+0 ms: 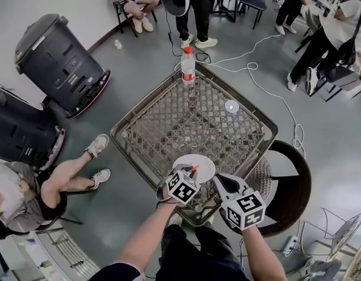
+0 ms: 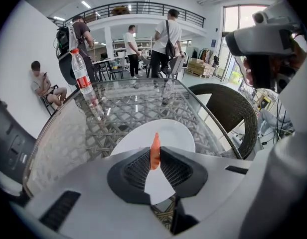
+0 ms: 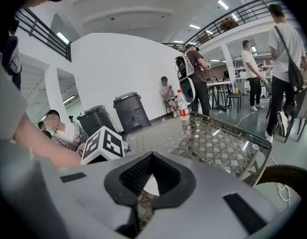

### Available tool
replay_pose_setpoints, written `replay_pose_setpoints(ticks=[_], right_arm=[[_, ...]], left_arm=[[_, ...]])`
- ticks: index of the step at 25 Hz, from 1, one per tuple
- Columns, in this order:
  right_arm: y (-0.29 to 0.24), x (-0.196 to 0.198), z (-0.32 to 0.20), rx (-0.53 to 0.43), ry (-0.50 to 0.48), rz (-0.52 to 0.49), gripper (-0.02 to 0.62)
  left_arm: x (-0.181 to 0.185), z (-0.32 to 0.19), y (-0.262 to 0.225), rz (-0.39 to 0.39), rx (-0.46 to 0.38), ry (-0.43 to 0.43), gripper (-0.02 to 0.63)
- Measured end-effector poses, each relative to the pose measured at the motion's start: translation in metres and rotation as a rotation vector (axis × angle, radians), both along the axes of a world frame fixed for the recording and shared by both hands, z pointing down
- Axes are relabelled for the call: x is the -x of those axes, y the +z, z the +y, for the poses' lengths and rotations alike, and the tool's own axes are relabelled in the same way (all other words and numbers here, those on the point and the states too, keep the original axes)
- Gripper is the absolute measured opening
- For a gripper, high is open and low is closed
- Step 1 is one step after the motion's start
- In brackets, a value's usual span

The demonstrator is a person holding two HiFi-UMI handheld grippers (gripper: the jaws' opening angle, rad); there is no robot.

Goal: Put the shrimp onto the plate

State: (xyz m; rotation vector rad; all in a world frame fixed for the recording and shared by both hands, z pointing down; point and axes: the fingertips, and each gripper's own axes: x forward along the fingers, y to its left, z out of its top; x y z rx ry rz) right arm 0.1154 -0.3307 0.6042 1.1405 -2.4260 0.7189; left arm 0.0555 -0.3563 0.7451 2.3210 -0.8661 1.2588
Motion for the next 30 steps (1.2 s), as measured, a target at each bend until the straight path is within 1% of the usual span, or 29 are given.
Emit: replay_pose_setpoints(ticks=[4,10,18,21,23,26,30], right_arm=[[0.007,-0.008,0.002,0.016,0.007,0.002,0.005],[0.010,-0.015,0.002,0.023,0.016,0.001,0.005],[0.001,-0.019,0.006,0.011,0.017,-0.013,0.005],[-0.007,-0.019,0.003,-0.005,0.010,-0.027,0.005],[-0.016,-0.019,0.000,-0.021,0.003,-0.039,0.005],[-0.036,-0.017,-0.003,-0.055,-0.014,-0.064,0.005],[-0.067,-0.002,-0.010,-0.125,-0.059,-0.104,0.005]], left_arm=[[-0.004,-0.003,0.011,-0.035,0.027,0.008,0.066],[-0.009,-0.009,0.017,-0.037,0.056,-0.007,0.067],[-0.010,-0.004,0.016,0.003,0.089,-0.014,0.067],[-0.011,0.000,0.001,0.049,0.088,-0.033,0.069],[-0.008,0.001,-0.017,0.077,0.064,-0.062,0.069],[-0.005,0.006,-0.056,0.142,0.000,-0.122,0.067],[0.003,0.014,-0.123,0.290,-0.121,-0.201,0.066]])
